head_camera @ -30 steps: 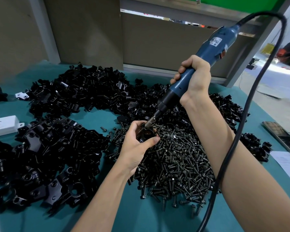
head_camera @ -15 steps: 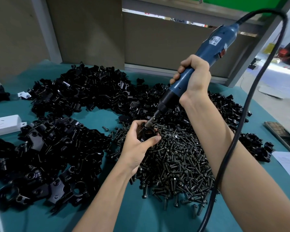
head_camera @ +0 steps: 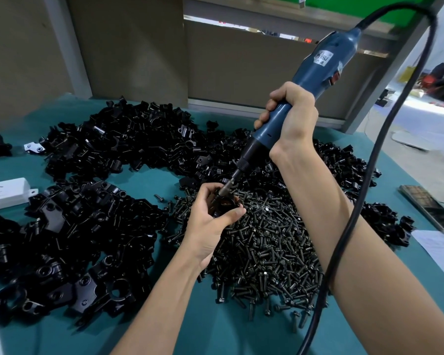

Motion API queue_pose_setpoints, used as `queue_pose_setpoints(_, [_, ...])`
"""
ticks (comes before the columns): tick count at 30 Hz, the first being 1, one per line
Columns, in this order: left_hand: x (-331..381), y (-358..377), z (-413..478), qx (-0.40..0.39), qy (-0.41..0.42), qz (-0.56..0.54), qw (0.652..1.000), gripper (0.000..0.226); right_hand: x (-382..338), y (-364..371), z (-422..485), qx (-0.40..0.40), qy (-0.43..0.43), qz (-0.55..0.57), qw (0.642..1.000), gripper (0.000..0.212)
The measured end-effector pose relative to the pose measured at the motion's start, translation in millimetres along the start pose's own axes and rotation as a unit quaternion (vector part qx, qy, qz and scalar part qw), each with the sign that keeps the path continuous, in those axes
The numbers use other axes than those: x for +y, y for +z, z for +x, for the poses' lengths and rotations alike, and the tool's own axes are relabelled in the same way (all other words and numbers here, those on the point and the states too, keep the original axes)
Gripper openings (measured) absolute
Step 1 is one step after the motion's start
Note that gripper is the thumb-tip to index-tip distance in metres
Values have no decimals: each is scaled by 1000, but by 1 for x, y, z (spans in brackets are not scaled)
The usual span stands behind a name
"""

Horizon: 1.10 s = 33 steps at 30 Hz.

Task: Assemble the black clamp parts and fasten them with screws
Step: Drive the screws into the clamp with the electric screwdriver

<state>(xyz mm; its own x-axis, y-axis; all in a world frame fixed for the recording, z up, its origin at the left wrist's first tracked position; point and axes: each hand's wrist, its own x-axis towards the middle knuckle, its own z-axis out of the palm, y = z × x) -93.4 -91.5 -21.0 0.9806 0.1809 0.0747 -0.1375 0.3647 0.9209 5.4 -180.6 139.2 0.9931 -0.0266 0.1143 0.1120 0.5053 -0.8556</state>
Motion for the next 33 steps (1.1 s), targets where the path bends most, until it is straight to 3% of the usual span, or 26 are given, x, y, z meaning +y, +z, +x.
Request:
queue_pose_setpoints(3, [4, 1, -1, -9, -9, -39, 999, 51, -2, 1, -2, -37, -1, 10, 999, 17])
queue_pose_setpoints(5, [5, 2, -2, -25, -24, -63, 997, 55, -7, -1, -3, -106, 21, 43, 993, 11])
queue_pose_setpoints(8, [4, 5, -3, -37, -21, -35, 998, 45, -19, -7, -5, -198, 43, 81, 976, 13])
queue_pose_setpoints(10, [4, 5, -2, -46, -15, -31, 998, 43, -27, -10, -5, -219, 24, 73, 973, 15])
queue_pose_setpoints(18, [11, -3, -1, -30, -37, -147, 988, 47, -38, -17, -2, -156, -7, 67, 985, 12])
queue_pose_setpoints(33, [10, -3, -2, -31, -61, -143, 987, 51, -23, -19, -3, -124, -8, 14, 992, 12])
